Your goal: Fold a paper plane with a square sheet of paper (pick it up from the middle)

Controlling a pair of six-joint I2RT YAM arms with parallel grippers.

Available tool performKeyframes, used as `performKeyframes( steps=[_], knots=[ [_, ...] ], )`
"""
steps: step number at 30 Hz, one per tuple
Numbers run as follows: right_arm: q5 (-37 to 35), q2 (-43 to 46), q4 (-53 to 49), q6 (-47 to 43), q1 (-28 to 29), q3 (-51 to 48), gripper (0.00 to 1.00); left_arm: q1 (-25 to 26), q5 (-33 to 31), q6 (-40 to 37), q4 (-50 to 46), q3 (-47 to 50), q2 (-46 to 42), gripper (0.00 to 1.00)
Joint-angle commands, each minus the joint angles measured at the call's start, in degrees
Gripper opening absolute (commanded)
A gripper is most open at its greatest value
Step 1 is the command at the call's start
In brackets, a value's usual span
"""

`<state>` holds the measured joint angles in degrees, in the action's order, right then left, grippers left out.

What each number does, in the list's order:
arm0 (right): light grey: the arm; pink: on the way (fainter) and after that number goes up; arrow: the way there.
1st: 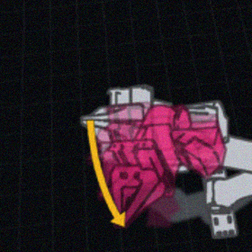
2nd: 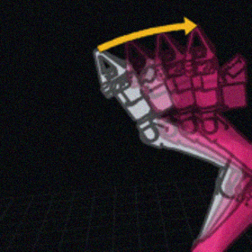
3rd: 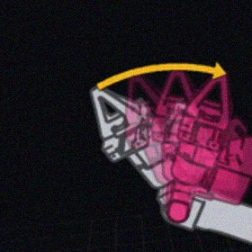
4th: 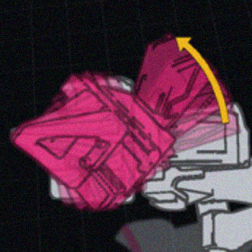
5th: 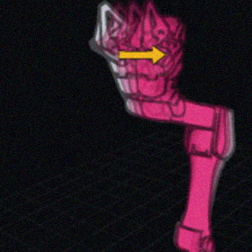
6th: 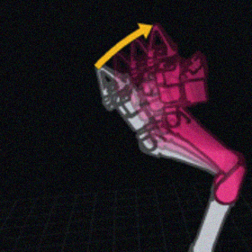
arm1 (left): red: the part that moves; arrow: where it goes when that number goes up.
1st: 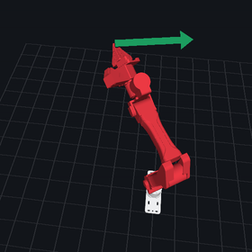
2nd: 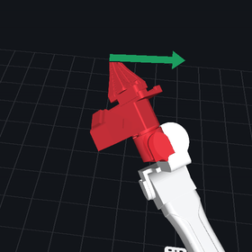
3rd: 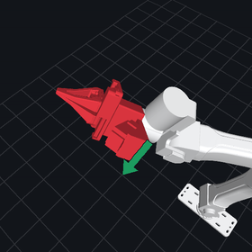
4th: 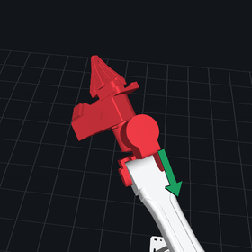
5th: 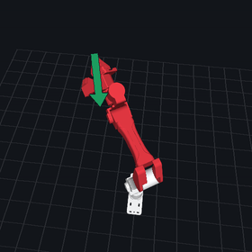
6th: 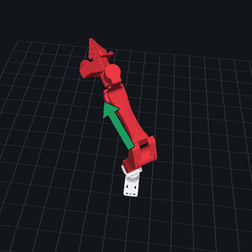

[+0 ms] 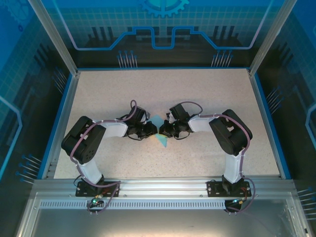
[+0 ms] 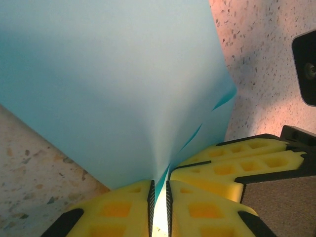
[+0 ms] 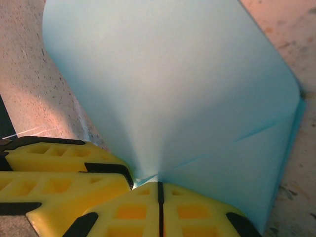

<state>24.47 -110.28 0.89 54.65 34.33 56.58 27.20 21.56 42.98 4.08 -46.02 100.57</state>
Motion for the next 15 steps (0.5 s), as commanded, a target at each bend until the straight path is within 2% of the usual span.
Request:
performKeyframes(
  steps=[1,15],
  knots=[
    [-2.4,-1.1,-4.6,-0.3,-1.3,-1.2,0.07,0.6,2.0,-1.8,-1.3,-1.0,0.9,0.19],
    [-1.1,-0.6,-3.8,-0.3,-1.5,-1.0,0.08,0.7,-0.4,-2.8,-2.9,-1.0,1.6,0.1]
  ],
)
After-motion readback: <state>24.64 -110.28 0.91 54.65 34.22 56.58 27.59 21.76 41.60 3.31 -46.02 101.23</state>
